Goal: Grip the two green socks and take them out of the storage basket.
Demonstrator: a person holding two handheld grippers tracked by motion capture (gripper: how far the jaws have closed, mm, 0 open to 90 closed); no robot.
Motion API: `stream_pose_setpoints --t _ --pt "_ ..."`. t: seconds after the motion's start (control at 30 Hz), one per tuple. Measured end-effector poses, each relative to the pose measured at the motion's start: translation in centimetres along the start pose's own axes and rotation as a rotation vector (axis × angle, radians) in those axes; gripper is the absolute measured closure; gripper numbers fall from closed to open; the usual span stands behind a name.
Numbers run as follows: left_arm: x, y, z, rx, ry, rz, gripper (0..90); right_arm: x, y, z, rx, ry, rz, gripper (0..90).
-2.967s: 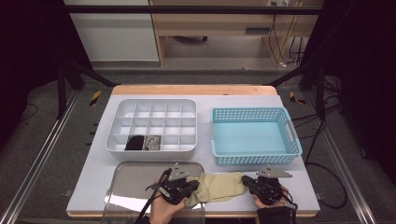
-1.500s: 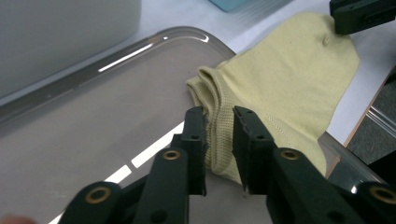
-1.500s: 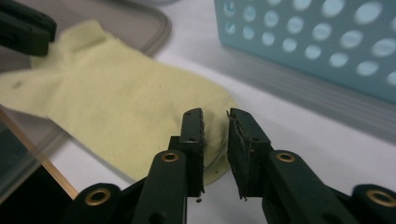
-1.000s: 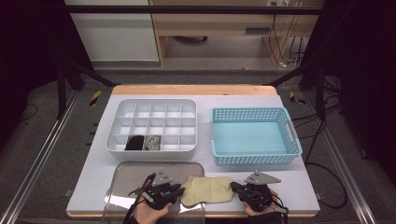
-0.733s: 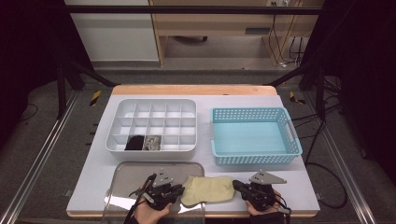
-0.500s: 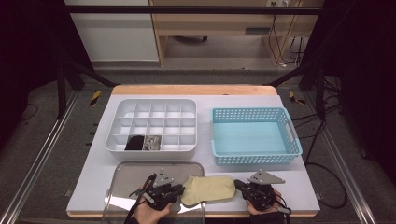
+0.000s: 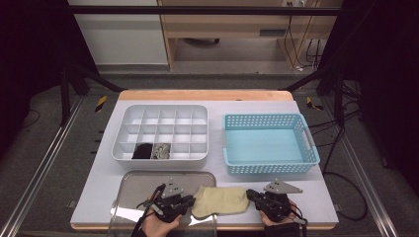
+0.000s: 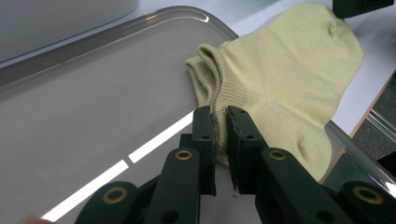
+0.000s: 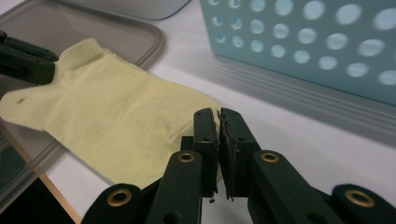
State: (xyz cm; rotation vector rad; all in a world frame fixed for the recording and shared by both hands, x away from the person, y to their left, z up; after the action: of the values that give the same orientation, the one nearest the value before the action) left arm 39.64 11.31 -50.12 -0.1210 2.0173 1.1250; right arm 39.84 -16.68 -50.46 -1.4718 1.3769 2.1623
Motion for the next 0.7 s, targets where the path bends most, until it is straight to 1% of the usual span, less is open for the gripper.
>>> stream_pose_setpoints --t 0.1,0.2,0.27,0.3,0.33,0.43,0.53,0.57,0.63,0.67,0.7 --pt "0.0 -0.01 0.0 0.0 0.0 -0.001 81.3 0.02 -0.35 0.33 -0.009 0.014 0.009 84.5" --pt "0.01 0.0 -0.01 -0.001 -0.001 -0.001 81.3 0.12 -0.6 0.46 0.008 0.034 0.016 80.3" --pt "0.01 0.0 0.0 0.0 0.0 -0.002 81.2 0.21 -0.73 0.32 0.046 0.06 0.02 74.1" --pt "0.01 0.01 0.01 -0.001 -0.001 -0.003 81.2 0.28 -0.75 0.3 0.056 0.059 0.028 71.2" --pt "0.01 0.01 0.01 -0.001 -0.001 -0.003 81.2 0.43 -0.88 0.13 0.06 0.049 0.037 70.7" --pt "0.01 -0.01 0.01 -0.004 -0.002 -0.006 81.1 0.52 -0.92 -0.15 0.034 -0.002 0.035 70.3" --pt "-0.01 -0.01 -0.03 -0.007 -0.001 -0.005 81.4 0.52 -0.94 -0.15 0.03 -0.013 0.041 71.6" --pt "-0.04 -0.01 -0.01 -0.008 -0.003 -0.007 81.5 0.52 -0.93 -0.12 0.029 -0.014 0.044 73.6" --pt "-0.1 0.02 0.0 -0.012 -0.003 -0.012 82.0 0.53 -0.87 0.06 0.017 -0.043 0.053 78.9" --pt "-0.1 0.02 0.0 -0.012 -0.003 -0.012 82.2 0.54 -0.86 0.11 0.008 -0.047 0.055 81.2" --pt "-0.31 0.08 0.02 -0.017 0.0 -0.022 82.3 0.52 -0.8 0.11 0.001 -0.051 0.057 83.1"
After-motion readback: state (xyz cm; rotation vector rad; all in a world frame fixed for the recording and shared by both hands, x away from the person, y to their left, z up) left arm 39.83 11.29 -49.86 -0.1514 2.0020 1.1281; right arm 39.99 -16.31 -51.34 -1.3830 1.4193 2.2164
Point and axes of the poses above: each handheld gripper's, and its own axes: y roughly backward along the jaws, x roughly out of its underside, z roughly to its left, the point moved 4 cm from there along -y, roughly forward along the jaws, and after that the axes turned 8 degrees about y, right-handed, at the moved point
